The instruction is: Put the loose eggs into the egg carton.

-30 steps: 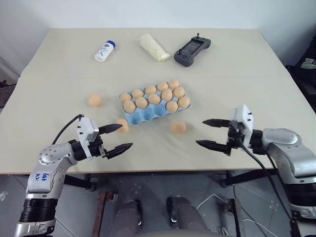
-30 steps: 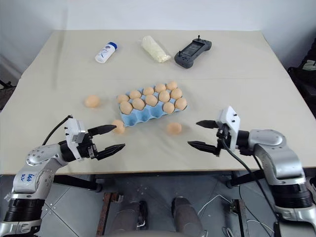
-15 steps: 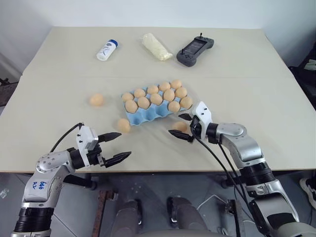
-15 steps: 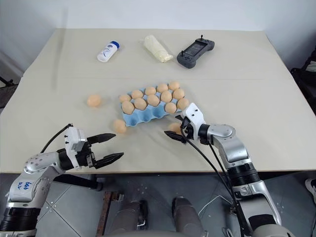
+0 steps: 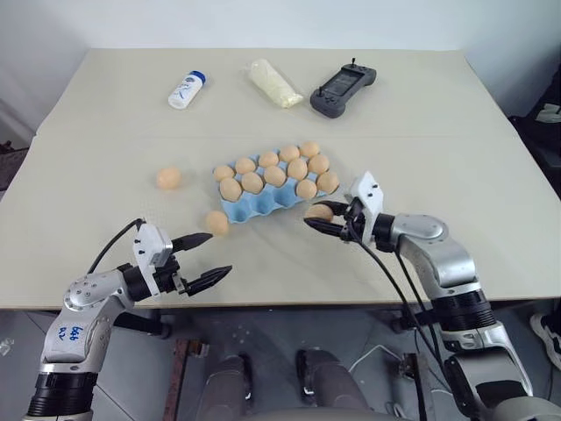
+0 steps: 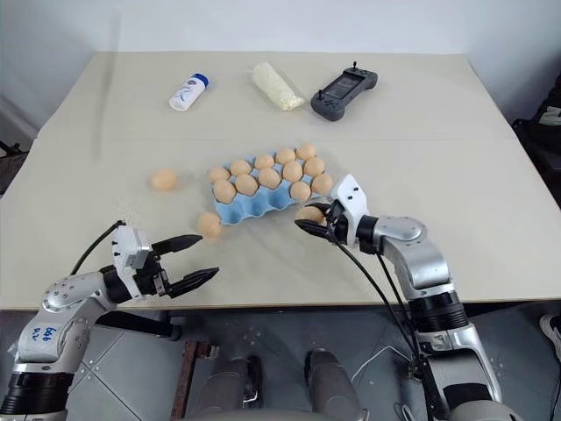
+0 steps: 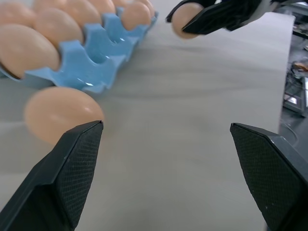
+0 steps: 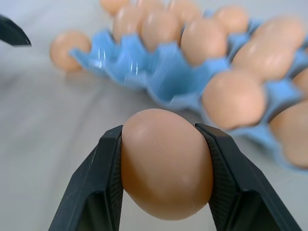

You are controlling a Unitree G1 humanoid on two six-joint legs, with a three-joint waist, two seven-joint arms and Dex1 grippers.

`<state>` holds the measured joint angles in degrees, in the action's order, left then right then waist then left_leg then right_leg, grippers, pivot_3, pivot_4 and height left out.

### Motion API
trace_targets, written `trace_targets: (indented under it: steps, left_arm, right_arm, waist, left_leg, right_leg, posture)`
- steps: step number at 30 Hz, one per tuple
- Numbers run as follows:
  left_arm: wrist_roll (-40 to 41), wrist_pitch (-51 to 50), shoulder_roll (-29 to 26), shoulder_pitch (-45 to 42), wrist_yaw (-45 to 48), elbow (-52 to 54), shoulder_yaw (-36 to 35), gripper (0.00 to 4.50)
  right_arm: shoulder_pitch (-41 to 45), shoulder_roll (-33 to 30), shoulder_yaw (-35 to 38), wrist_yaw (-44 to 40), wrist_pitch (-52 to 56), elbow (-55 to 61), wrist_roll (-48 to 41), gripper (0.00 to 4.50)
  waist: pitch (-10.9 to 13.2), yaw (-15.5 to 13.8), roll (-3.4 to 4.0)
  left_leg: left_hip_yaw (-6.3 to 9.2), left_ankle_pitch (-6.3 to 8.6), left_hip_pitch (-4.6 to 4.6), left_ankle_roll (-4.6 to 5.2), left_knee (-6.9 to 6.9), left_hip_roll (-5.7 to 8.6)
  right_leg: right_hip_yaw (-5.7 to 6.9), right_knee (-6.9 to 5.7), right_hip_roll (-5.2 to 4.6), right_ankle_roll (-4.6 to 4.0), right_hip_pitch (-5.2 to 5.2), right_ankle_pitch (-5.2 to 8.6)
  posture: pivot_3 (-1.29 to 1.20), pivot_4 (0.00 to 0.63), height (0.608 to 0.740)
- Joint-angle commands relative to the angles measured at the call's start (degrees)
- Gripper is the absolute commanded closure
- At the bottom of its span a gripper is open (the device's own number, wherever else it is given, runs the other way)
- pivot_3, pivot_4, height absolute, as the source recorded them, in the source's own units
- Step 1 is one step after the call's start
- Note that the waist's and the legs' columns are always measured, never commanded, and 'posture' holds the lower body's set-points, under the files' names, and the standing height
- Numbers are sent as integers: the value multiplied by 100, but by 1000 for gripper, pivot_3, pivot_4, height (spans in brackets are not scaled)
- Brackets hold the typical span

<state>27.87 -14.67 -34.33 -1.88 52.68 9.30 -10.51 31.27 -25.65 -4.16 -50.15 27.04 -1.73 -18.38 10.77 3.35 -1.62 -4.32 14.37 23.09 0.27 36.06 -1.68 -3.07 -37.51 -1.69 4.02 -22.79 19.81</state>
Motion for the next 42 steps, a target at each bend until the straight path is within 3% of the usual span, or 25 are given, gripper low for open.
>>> trace_targets:
  steps: [1,6,20,28,37,42]
  left_arm:
    - [65,267,103,-69,-68,162,-133,0]
    - [5,462,194,-204,-316,103,-275,0]
    - [75,483,0,480,-523,501,-877,0]
    - [110,409,34,535,-689,629,-870,0]
    - [6,302,-2,372,-1034,696,-970,0]
    - [-409,-40,220,188,-2593,859,-1495,0]
  right_arm:
    - [368,-14,277,107,36,192,-184,2671]
    - [852,320,88,290,-151,-212,-16,2672]
    - [1797,1315,-462,530,-1304,-2273,831,2676]
    - [1988,1443,-499,446,-1401,-2568,965,27]
    - [1888,940,-347,-274,-1150,-1773,633,27]
    - [1705,149,-51,-1429,-1164,-1461,85,27]
  waist:
    - [0,6,0]
    - [0,14,0]
    - [0,66,0]
    - [0,141,0]
    - [0,147,0]
    - [0,109,0]
  left_leg:
    - [0,0,0,0,1,0]
    - [1,-1,-1,0,1,-1]
    - [1,0,2,-1,-2,-1]
    - [6,0,3,-2,-2,-1]
    - [7,1,5,-4,-4,0]
    - [21,1,10,-3,-3,0]
  right_leg:
    - [0,-1,0,0,0,0]
    - [1,-4,3,0,0,0]
    - [4,-2,1,-1,-2,0]
    - [10,-4,0,-1,-2,1]
    - [12,-2,-1,-3,-3,1]
    - [25,5,-1,-2,0,1]
  posture:
    - [0,150,740]
    - [0,150,740]
    - [0,150,740]
    - [0,150,740]
    - [0,150,740]
    - [0,150,740]
